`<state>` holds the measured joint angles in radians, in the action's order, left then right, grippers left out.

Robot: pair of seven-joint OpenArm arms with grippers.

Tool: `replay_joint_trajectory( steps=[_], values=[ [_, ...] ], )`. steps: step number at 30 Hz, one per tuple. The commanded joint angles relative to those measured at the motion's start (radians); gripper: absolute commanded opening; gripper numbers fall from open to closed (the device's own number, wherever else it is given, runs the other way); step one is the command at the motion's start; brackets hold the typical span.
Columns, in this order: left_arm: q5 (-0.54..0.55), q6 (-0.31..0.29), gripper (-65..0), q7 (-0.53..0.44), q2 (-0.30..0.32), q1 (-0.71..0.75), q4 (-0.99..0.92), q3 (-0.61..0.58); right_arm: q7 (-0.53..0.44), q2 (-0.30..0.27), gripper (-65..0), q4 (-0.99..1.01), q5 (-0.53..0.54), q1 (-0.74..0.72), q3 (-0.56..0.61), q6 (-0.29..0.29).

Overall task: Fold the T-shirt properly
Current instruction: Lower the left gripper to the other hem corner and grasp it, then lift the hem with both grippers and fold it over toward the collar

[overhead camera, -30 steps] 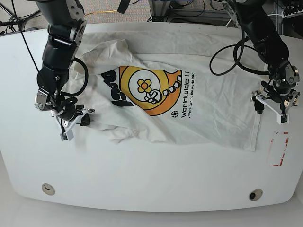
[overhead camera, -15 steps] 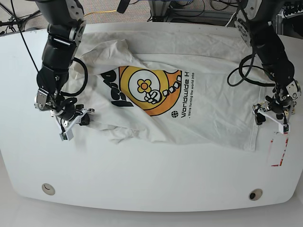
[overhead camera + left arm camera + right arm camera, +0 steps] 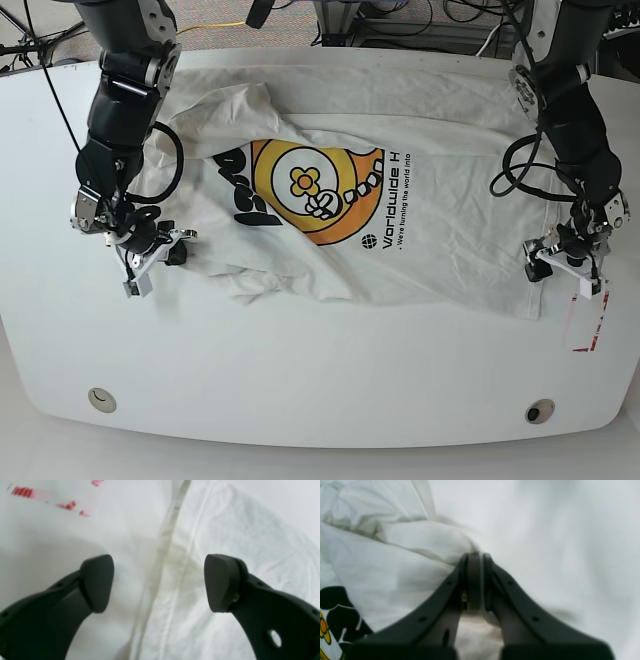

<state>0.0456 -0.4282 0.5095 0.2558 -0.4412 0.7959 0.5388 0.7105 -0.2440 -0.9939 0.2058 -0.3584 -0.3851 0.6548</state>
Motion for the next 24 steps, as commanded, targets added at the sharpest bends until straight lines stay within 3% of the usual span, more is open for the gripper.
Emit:
replay_joint_trajectory(
  steps=[1,4,12,15,18,21,24],
  values=[
    [0.009,-0.008,-11.9,0.013,-0.005,-0.015,0.001,-0.023,-0.021,-0.015,-65.0,-0.023,0.016,-0.026,-0.001,0.006],
    [0.026,-0.008,-11.9,0.013,-0.036,-0.017,0.003,-0.033,-0.021,-0.018,-65.0,-0.018,0.016,-0.026,-0.002,0.006],
    [0.093,-0.008,-13.9,0.016,-0.039,-0.028,-0.002,-0.11,-0.021,-0.018,-65.0,-0.018,0.016,-0.026,-0.002,0.006],
    [0.096,-0.008,-23.9,0.015,-0.039,-0.028,-0.002,-0.115,-0.022,-0.018,-65.0,-0.018,0.016,-0.026,-0.002,0.006],
    [0.096,-0.007,-39.9,0.013,-0.039,-0.029,-0.002,-0.115,-0.022,-0.018,-65.0,-0.018,0.016,-0.026,-0.002,0.006],
    [0.093,-0.007,-51.8,0.011,-0.036,-0.028,-0.002,-0.118,-0.022,-0.018,-65.0,-0.018,0.016,-0.026,-0.002,0.006],
    [0.092,-0.007,-57.6,0.011,-0.034,-0.023,0.003,-0.118,-0.022,-0.018,-65.0,-0.021,0.014,-0.027,-0.001,0.006]
  ],
)
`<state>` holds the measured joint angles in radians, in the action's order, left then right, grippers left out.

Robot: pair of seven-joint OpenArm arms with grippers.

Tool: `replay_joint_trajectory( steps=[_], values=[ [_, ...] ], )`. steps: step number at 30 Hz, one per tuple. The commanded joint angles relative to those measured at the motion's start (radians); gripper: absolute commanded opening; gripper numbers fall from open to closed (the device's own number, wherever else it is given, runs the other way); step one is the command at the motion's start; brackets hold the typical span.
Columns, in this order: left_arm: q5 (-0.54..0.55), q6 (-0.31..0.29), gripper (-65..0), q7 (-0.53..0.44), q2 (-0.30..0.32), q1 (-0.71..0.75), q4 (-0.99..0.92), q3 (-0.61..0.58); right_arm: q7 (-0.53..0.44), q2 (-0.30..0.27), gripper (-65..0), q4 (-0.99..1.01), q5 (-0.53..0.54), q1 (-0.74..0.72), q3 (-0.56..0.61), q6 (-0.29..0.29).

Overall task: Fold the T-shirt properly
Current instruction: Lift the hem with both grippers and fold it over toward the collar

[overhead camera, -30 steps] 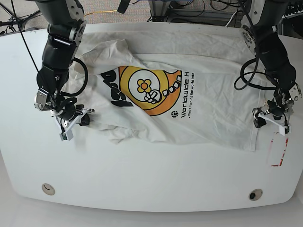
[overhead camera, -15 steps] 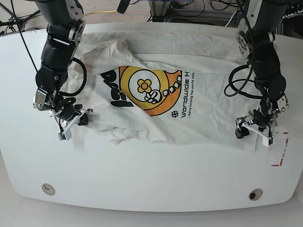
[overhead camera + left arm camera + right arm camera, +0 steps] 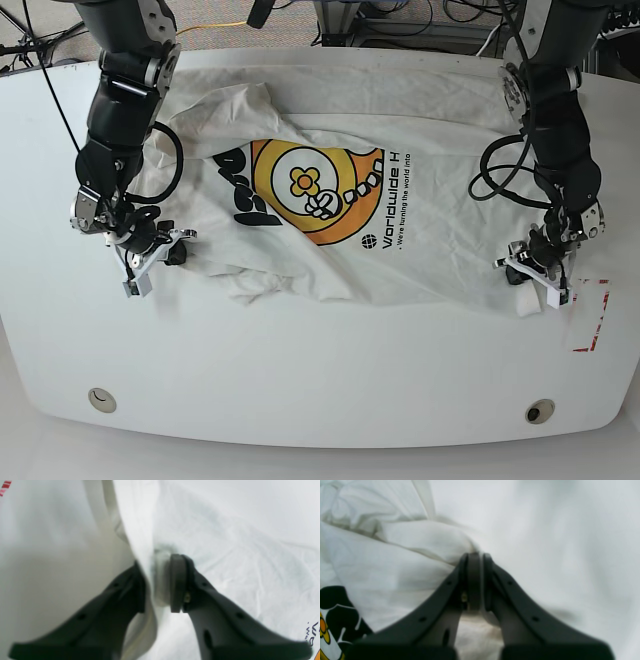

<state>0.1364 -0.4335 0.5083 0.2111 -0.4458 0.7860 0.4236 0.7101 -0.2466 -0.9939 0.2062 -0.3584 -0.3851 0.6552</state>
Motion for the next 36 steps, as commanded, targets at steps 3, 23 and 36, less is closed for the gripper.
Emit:
replay_joint_trajectory(
  steps=[3,23,36],
  values=[
    [0.002,-0.003,-62.4,0.014,0.011,-0.017,0.019,-0.002,-0.022,-0.015,-65.0,-0.024,0.014,-0.032,0.004,0.005],
    [0.006,-0.121,-64.4,0.184,0.006,0.08,0.453,0.002,0.108,-0.035,-65.0,-0.3,0.016,-0.046,-0.004,0.005],
    [0.006,-0.238,-64.4,0.227,0.009,0.207,0.697,0.002,0.273,-0.036,-65.0,-0.514,0.017,0.005,-0.153,0.007]
  ],
)
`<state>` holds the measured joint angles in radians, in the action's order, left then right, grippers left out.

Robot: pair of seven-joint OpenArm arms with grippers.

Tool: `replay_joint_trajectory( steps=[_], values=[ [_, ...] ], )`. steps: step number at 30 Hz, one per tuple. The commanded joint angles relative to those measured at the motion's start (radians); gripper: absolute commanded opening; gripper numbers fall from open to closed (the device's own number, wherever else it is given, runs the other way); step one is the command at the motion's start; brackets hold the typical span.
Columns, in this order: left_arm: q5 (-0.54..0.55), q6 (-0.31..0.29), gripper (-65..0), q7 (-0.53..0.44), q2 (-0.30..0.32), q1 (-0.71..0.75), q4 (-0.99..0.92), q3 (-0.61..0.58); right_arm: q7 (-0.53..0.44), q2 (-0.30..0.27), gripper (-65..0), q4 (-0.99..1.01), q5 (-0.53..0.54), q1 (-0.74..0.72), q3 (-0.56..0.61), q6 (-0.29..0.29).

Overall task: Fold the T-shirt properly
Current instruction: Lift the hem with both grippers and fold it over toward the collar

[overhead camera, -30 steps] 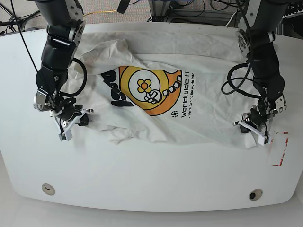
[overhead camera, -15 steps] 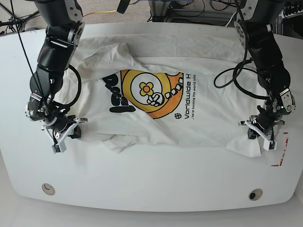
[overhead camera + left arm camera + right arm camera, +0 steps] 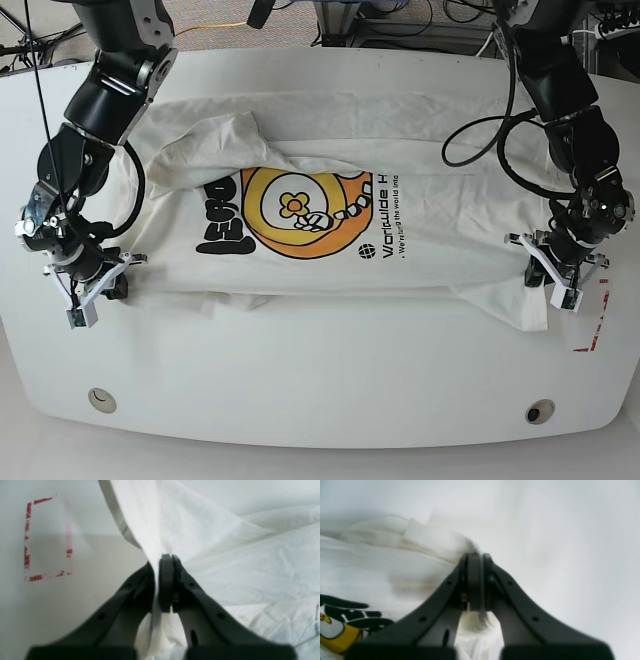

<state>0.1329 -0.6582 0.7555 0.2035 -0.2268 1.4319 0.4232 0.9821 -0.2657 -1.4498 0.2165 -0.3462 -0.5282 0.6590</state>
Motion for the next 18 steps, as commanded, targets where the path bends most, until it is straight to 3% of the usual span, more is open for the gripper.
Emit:
replay_joint_trajectory(
  steps=[1,11,18],
  values=[
    [0.009,-0.024,-64.4,-0.02,0.017,0.005,0.074,0.003,0.013,-0.017,-65.0,-0.081,0.007,0.008,-0.011,0.003],
    [0.009,-0.04,-64.4,-0.02,0.018,0.188,0.244,0.009,0.051,-0.011,-65.0,-0.314,0.088,0.238,-0.014,0.0],
    [0.009,-0.04,-64.0,-0.02,0.018,0.278,0.269,0.092,0.059,-0.01,-65.0,-0.381,0.102,0.367,-0.065,0.0]
  ],
)
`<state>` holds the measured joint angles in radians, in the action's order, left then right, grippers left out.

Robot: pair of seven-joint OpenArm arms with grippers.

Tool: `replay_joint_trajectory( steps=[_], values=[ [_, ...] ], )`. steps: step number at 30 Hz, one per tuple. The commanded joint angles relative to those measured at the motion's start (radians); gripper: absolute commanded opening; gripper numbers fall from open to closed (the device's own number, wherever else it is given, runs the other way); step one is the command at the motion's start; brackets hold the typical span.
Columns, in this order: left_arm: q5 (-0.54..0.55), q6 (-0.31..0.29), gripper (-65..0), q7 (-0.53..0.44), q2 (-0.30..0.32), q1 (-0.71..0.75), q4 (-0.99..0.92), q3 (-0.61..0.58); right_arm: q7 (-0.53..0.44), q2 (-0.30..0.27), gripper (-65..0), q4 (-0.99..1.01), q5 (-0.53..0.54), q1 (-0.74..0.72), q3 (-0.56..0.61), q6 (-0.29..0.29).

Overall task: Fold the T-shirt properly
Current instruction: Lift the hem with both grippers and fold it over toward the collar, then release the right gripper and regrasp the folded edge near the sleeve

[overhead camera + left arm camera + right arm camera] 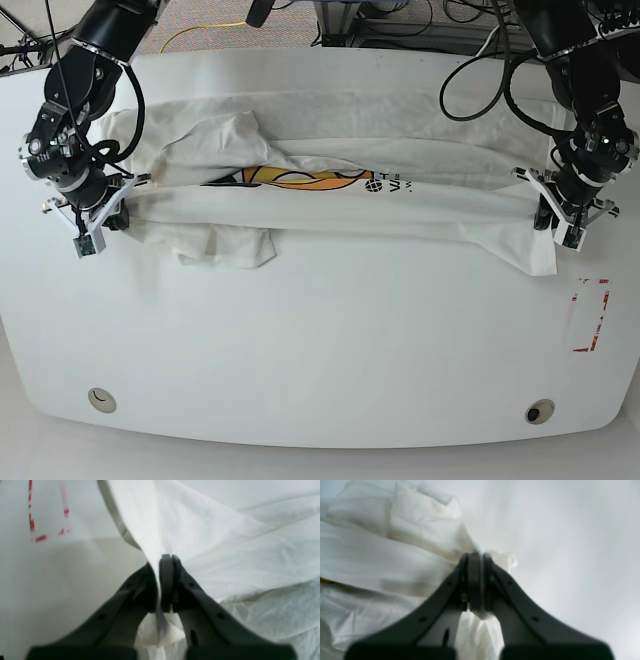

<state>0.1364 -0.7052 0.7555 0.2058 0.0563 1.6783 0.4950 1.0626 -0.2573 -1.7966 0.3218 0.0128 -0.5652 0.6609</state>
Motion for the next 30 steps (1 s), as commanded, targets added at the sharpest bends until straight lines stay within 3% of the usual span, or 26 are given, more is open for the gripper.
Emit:
replay_joint_trajectory(
  steps=[1,8,14,21,23,25,28,30],
  values=[
    [0.006,0.007,-64.0,-0.02,0.016,0.01,0.023,0.035,-0.022,-0.018,-65.0,-0.038,-0.003,0.023,-0.043,-0.002],
    [-0.002,0.007,-64.0,-0.015,0.017,0.067,0.018,0.081,-0.02,-0.018,-65.0,-0.039,-0.003,0.083,-0.089,0.006],
    [-0.001,0.007,-63.9,0.077,0.045,0.112,0.044,0.08,0.011,-0.017,-65.0,-0.039,-0.003,0.132,-0.091,0.007],
    [-0.001,0.007,-63.6,0.147,0.063,0.17,0.049,0.08,0.012,0.028,-64.4,-0.039,-0.013,0.158,-0.091,0.004],
    [-0.001,0.007,-59.3,0.147,0.063,0.188,0.049,0.08,0.012,0.031,-59.9,-0.039,-0.013,0.163,-0.091,0.004],
    [-0.001,0.007,-51.4,0.147,0.063,0.208,0.049,0.078,0.012,0.031,-50.6,-0.039,-0.013,0.177,-0.091,0.0],
    [-0.001,0.007,-35.1,0.147,0.063,0.221,0.049,0.078,0.012,0.031,-31.1,-0.041,-0.013,0.181,-0.095,-0.002],
    [-0.001,0.007,-27.6,0.147,0.062,0.222,0.049,0.078,0.012,0.031,-20.0,-0.05,-0.006,0.184,-0.097,-0.002]
  ],
)
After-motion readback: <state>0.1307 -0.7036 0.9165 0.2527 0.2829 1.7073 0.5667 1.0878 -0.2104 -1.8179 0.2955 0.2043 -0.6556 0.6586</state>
